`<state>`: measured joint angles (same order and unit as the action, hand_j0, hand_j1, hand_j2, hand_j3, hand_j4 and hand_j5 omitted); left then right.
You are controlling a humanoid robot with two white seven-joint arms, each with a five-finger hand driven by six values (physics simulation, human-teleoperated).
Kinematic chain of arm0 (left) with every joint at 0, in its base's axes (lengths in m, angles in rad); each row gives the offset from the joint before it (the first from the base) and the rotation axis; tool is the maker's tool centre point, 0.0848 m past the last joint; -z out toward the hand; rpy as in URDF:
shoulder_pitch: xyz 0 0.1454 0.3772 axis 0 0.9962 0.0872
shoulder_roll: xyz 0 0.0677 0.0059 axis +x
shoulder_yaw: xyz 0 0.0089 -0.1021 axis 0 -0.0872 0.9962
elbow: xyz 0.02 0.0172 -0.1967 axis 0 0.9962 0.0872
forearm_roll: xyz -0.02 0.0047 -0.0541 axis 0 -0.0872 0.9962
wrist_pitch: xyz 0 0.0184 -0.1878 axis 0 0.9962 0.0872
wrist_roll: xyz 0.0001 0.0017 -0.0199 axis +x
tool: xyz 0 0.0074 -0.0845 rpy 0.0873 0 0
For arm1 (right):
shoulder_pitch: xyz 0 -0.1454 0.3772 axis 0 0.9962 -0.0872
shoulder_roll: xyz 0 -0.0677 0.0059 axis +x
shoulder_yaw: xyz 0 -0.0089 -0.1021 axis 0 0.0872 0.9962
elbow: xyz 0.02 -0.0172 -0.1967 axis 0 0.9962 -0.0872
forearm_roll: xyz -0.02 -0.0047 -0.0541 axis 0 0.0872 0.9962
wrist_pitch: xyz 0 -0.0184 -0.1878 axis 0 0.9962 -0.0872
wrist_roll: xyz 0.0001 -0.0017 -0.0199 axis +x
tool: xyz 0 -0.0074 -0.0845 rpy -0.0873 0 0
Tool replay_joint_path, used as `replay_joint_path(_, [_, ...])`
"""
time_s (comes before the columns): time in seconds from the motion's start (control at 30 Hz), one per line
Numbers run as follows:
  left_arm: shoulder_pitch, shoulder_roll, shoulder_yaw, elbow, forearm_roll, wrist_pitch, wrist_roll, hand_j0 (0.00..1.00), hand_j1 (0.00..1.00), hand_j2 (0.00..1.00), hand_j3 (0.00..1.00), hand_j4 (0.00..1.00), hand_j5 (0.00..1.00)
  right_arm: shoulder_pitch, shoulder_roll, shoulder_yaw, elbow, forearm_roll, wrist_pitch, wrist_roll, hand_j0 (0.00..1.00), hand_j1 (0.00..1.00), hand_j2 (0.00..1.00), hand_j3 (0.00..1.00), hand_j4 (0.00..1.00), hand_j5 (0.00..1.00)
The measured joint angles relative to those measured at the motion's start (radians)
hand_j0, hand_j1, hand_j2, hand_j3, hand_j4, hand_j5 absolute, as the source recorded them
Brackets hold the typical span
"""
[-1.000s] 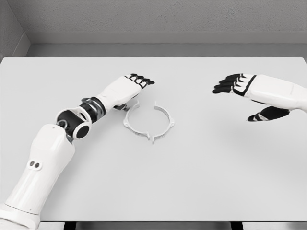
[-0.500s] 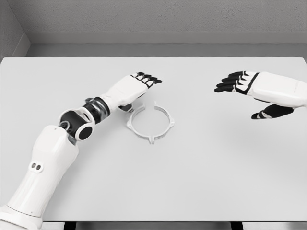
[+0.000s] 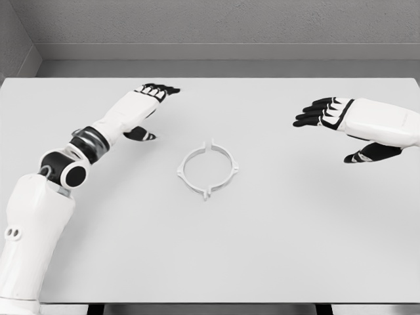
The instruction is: Assemble PVC drainage pipe clamps
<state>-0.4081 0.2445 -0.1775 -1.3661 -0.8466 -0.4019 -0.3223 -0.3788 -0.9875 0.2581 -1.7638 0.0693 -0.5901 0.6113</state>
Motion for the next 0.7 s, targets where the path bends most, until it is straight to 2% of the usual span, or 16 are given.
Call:
replay_joint_path(0.13, [0.060, 0.044, 0.066, -0.010, 0.116, -0.150, 0.001, 1.00, 1.00, 1.00, 1.00, 1.00, 1.00, -0.014, 0.005, 0.001, 0.002, -0.003, 0.004, 0.000, 1.00, 1.00, 1.00, 1.00, 1.00, 1.00])
replay_joint_path(0.27, [0.107, 0.087, 0.095, -0.029, 0.151, -0.195, 0.000, 1.00, 1.00, 1.00, 1.00, 1.00, 1.00, -0.018, 0.007, 0.013, 0.020, 0.027, 0.005, 0.000, 1.00, 1.00, 1.00, 1.00, 1.00, 1.00])
replay_joint_path(0.47, [0.137, 0.120, 0.071, -0.045, 0.149, -0.208, -0.002, 1.00, 1.00, 1.00, 1.00, 1.00, 1.00, -0.018, 0.009, 0.019, 0.035, 0.047, 0.010, 0.000, 1.00, 1.00, 1.00, 1.00, 1.00, 1.00])
replay_joint_path(0.7, [0.156, 0.123, 0.017, -0.130, 0.151, -0.210, -0.003, 1.00, 1.00, 1.00, 1.00, 1.00, 1.00, -0.002, 0.016, 0.025, 0.036, 0.053, 0.007, 0.000, 1.00, 1.00, 1.00, 1.00, 1.00, 1.00])
